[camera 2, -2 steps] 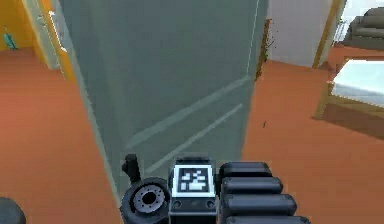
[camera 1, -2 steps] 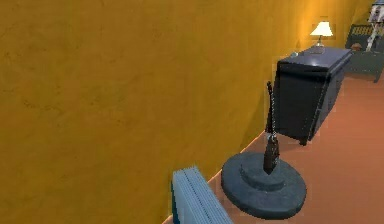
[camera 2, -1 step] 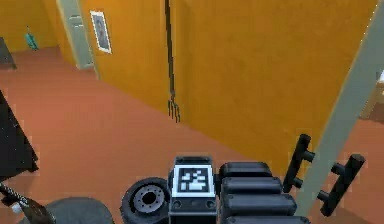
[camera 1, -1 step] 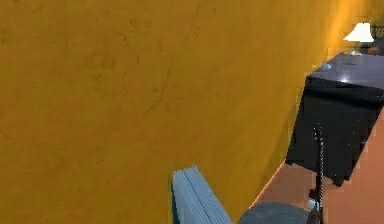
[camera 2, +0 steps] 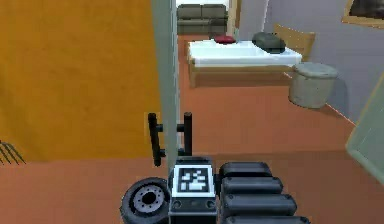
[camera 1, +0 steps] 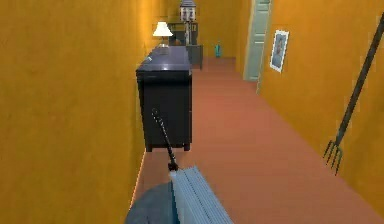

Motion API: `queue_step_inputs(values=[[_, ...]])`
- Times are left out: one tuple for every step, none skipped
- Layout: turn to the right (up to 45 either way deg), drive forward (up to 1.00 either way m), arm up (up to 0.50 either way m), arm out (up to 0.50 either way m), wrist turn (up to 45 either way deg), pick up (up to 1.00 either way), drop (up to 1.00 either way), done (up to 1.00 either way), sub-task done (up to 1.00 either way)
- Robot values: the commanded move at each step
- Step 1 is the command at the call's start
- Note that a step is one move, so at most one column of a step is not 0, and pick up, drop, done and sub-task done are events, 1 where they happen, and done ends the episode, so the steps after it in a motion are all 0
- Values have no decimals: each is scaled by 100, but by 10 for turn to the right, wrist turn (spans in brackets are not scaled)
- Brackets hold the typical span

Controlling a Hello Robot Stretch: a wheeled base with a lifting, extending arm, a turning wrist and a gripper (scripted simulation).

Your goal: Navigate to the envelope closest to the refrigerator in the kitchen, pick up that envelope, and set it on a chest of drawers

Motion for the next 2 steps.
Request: queue_step_inputs(values=[[450,0,0,0,0,0,0,0,0],[0,100,0,0,0,0,0,0,0]])
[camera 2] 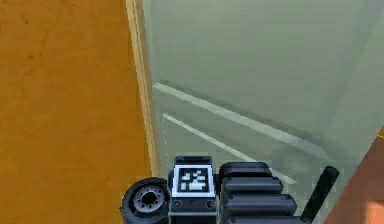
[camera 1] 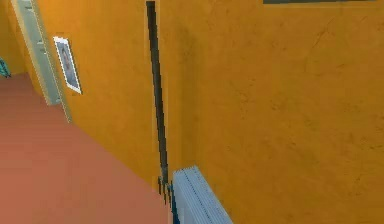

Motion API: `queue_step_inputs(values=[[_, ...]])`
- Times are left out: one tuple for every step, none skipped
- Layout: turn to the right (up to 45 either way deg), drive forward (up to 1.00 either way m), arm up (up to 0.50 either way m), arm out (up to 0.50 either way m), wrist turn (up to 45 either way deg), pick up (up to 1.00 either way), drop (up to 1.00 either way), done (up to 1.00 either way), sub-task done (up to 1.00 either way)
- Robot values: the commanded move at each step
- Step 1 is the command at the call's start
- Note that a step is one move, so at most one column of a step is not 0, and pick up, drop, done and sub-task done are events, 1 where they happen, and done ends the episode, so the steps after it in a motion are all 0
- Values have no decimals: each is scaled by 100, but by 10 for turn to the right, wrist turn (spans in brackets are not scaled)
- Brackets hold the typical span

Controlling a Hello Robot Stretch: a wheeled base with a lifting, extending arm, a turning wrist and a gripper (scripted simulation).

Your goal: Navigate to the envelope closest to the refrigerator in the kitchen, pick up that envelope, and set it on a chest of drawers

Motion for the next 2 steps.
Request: queue_step_inputs(values=[[0,15,0,0,0,0,0,0,0],[-450,0,0,0,0,0,0,0,0]])
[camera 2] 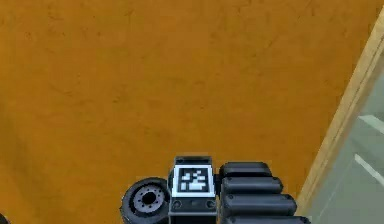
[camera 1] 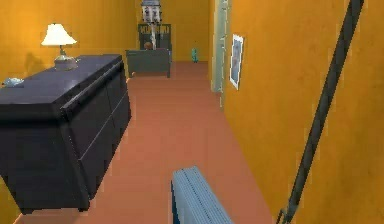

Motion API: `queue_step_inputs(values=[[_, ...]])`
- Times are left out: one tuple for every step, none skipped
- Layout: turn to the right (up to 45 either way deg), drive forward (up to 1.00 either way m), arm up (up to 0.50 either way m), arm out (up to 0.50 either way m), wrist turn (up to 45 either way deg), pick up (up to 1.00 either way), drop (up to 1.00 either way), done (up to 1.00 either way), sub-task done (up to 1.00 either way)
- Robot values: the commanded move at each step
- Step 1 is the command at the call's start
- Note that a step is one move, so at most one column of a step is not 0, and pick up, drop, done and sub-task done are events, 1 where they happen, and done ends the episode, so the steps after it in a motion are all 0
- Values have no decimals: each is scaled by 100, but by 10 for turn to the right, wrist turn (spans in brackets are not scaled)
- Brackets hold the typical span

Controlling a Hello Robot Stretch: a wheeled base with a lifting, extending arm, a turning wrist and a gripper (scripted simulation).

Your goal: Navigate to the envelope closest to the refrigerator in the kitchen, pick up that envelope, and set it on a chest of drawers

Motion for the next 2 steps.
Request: queue_step_inputs(values=[[-240,0,0,0,0,0,0,0,0],[0,80,0,0,0,0,0,0,0]])
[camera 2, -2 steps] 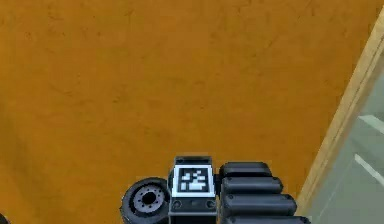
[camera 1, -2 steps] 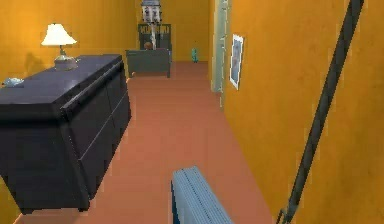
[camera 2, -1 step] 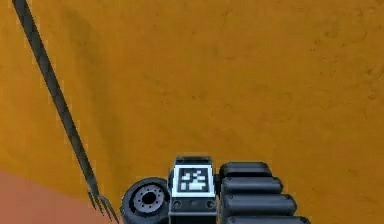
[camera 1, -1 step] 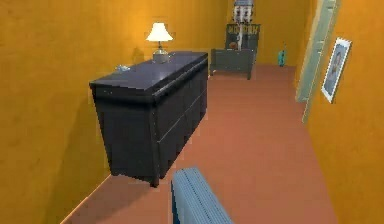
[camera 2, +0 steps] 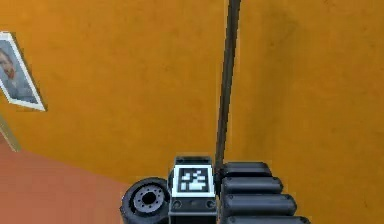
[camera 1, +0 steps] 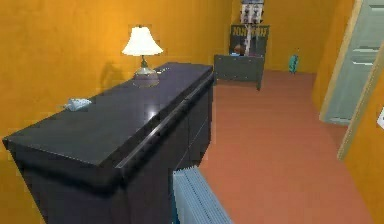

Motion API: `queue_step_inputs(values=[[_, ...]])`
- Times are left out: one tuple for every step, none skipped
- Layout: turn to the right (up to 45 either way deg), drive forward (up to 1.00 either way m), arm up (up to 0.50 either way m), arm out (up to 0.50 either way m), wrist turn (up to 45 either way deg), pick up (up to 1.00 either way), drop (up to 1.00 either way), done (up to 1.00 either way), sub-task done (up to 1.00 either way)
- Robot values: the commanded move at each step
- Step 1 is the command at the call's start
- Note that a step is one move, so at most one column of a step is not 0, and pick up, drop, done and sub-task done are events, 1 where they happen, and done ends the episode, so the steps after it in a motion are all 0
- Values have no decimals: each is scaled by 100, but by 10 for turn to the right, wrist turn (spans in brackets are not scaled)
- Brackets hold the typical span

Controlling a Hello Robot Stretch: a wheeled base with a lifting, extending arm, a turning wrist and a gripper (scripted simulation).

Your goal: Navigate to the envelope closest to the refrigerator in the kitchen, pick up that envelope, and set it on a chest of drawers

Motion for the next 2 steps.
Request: queue_step_inputs(values=[[90,0,0,0,0,0,0,0,0],[0,100,0,0,0,0,0,0,0]])
